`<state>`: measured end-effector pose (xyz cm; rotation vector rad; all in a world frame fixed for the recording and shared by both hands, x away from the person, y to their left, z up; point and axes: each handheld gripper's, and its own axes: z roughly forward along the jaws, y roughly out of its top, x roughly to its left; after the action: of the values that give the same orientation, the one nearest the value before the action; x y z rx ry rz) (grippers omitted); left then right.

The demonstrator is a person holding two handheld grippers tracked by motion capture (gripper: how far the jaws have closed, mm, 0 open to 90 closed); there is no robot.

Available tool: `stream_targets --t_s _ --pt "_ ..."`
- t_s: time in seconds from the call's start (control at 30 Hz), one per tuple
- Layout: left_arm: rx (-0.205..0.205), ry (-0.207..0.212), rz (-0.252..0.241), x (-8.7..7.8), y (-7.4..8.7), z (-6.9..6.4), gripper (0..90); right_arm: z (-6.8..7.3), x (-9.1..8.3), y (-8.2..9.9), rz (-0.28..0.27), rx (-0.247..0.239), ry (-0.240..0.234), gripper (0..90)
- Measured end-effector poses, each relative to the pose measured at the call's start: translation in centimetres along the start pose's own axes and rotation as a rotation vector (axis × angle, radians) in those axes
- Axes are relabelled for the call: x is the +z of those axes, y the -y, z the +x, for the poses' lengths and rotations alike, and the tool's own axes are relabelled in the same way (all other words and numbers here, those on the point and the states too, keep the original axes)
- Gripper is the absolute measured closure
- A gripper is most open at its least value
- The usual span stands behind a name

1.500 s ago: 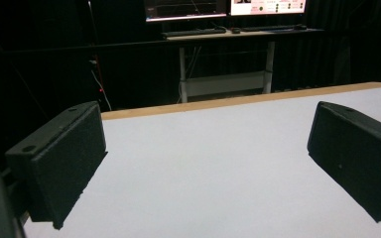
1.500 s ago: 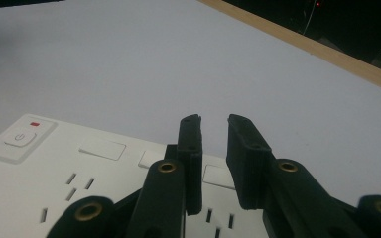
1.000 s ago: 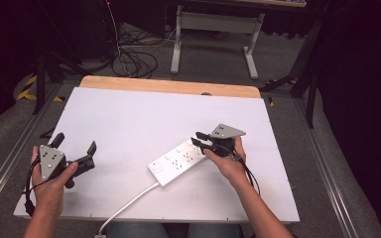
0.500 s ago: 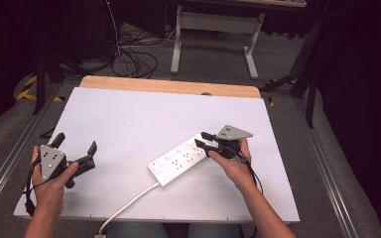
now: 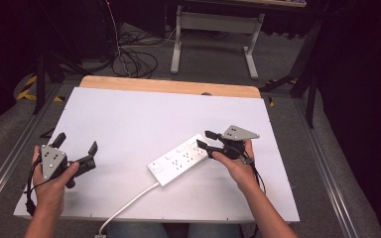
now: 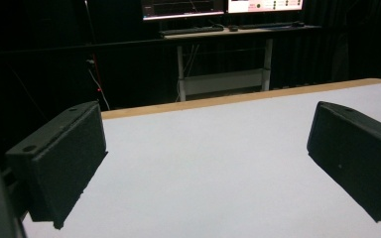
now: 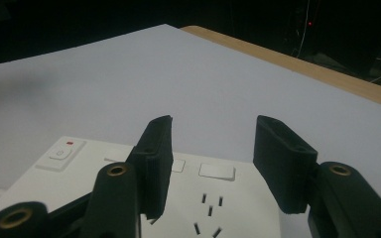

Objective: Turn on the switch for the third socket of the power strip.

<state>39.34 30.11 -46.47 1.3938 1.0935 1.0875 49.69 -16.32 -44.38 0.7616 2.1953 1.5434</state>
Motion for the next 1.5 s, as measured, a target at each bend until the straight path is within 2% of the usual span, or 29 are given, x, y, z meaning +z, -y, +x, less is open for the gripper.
stream_targets --t_s 0.37,0.47,0.73,0.93,1.07,1.23,1.5 --pt "0.0 0.002 0.001 0.0 0.0 0.0 2.5 -0.2 -0.3 0.2 -0.06 0.045 -0.054 46.7" --pt "0.001 0.002 0.001 0.0 0.0 0.0 2.6 -0.2 -0.3 0.2 -0.069 0.054 -0.051 44.3" --pt "-0.001 0.002 0.002 0.0 0.0 0.0 3.0 -0.2 -0.4 0.3 -0.08 0.039 -0.059 44.4" --pt "-0.003 0.003 -0.001 0.0 0.0 0.0 3.1 -0.2 -0.4 0.2 -0.093 0.041 -0.047 40.4" --pt "-0.003 0.001 -0.001 0.0 0.0 0.1 3.1 -0.1 -0.3 0.2 -0.097 0.043 -0.056 36.6" --pt "-0.004 0.0 0.0 0.0 0.0 0.2 3.1 0.2 -0.8 0.3 -0.107 0.036 -0.076 37.6" --pt "-0.004 0.0 0.003 0.1 0.0 0.1 3.2 0.2 -1.5 0.3 -0.163 0.036 -0.073 38.1"
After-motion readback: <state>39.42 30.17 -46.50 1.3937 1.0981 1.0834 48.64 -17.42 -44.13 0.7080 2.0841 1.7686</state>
